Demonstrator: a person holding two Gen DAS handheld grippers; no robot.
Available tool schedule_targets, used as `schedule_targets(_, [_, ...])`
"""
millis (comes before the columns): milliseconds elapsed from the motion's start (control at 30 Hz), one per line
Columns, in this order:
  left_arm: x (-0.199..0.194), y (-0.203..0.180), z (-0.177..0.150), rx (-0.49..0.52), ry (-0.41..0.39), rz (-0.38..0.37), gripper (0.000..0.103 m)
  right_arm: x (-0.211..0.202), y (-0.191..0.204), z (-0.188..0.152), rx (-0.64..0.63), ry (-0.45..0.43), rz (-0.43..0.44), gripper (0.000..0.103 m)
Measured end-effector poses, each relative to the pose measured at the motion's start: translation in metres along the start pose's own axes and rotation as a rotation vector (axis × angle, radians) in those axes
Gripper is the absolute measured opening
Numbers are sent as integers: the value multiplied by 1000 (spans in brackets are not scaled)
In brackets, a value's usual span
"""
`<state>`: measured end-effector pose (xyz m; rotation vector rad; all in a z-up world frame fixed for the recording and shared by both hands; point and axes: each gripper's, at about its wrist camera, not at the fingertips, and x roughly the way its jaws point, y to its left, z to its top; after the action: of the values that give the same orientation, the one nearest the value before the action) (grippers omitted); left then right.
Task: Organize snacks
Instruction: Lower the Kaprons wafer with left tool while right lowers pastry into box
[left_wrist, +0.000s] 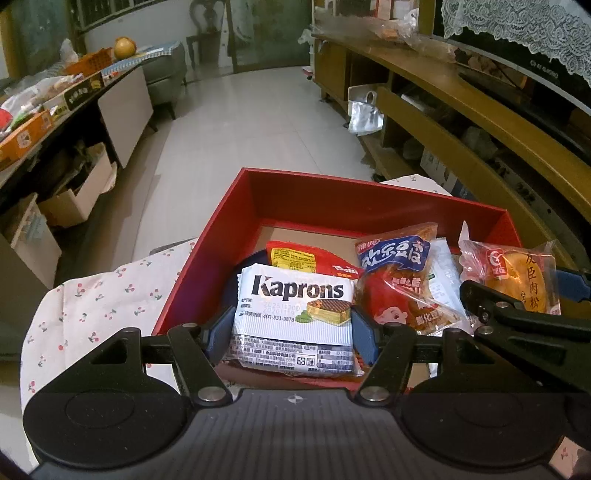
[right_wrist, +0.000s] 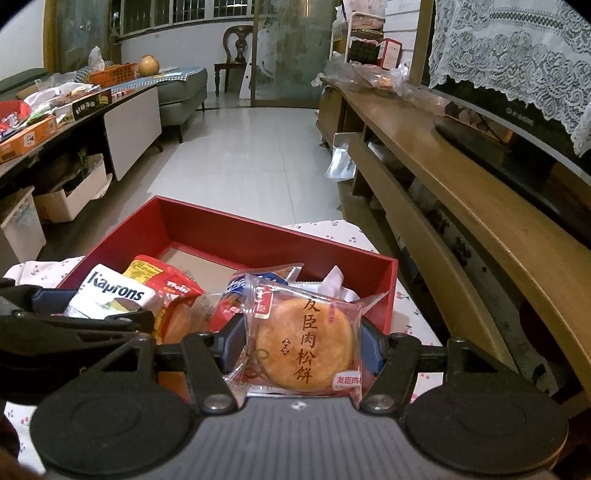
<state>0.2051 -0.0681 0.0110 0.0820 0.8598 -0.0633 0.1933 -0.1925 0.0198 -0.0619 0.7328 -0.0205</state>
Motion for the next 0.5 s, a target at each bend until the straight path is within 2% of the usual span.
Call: schedule_targets(500, [1, 2, 2, -6, 0, -8, 76, 3, -3, 2, -1, -3, -2, 76])
